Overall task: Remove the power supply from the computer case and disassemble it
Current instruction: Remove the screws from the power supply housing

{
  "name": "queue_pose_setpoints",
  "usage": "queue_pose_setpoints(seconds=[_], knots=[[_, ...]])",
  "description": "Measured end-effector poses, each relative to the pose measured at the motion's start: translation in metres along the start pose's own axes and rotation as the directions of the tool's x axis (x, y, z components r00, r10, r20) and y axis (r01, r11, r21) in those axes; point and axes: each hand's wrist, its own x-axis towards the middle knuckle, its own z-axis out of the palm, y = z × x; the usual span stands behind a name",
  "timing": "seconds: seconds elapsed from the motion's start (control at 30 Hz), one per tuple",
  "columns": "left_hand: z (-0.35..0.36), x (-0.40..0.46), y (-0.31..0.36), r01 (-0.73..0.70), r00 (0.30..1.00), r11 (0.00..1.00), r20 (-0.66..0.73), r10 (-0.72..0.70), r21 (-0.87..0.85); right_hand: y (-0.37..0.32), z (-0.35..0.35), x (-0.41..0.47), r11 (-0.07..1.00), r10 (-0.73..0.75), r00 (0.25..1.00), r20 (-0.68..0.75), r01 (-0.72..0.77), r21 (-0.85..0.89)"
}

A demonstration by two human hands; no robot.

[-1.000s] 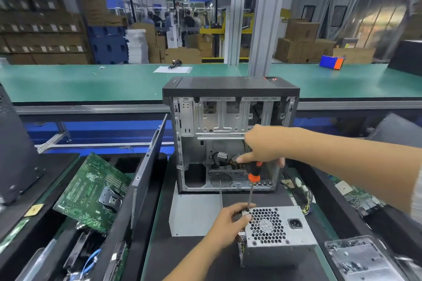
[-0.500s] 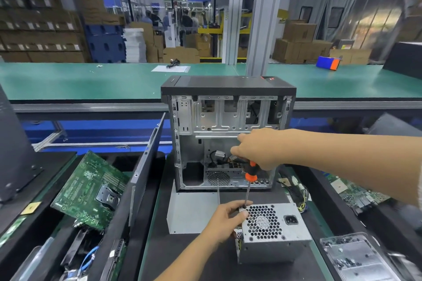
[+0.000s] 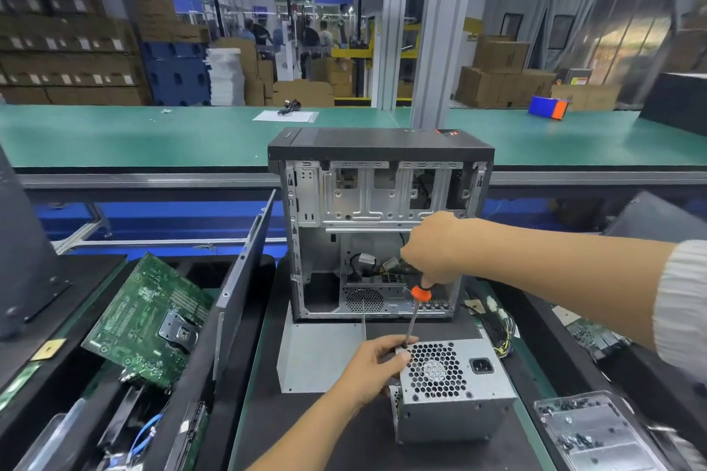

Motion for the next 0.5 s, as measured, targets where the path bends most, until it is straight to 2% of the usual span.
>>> queue_pose_setpoints(seconds=[0.07,0.17,0.23,0.3,0.37,0.5], knots=[[0.001,0.0,0.0,-0.009,1.0,1.0,0.0,0.009,0.01,-0.006,0.004,-0.001,0.998,-0.024,0.991,-0.132,0.017,-0.058],[-0.001,0.0,0.0,-0.003,1.0,1.0,-0.004,0.003,0.011,-0.018,0.006,-0.004,0.99,-0.107,0.938,-0.33,0.071,-0.119],[-0.002,0.0,0.002,-0.002,1.0,1.0,-0.002,0.002,0.03,-0.019,0.0,-0.005,0.984,-0.142,0.922,-0.36,0.092,-0.153],[-0.002,-0.002,0.005,-0.012,1.0,0.999,0.016,0.011,0.043,-0.013,-0.009,-0.007,0.994,-0.1,0.957,-0.271,0.081,-0.08],[-0.001,-0.003,0.008,-0.025,0.999,0.998,0.034,0.023,0.063,-0.003,-0.021,-0.012,0.998,-0.033,0.995,-0.09,0.038,0.056],[-0.001,-0.004,0.008,-0.029,0.999,0.998,0.026,0.027,0.061,0.011,-0.021,-0.012,0.949,-0.028,0.978,0.204,-0.038,0.314]])
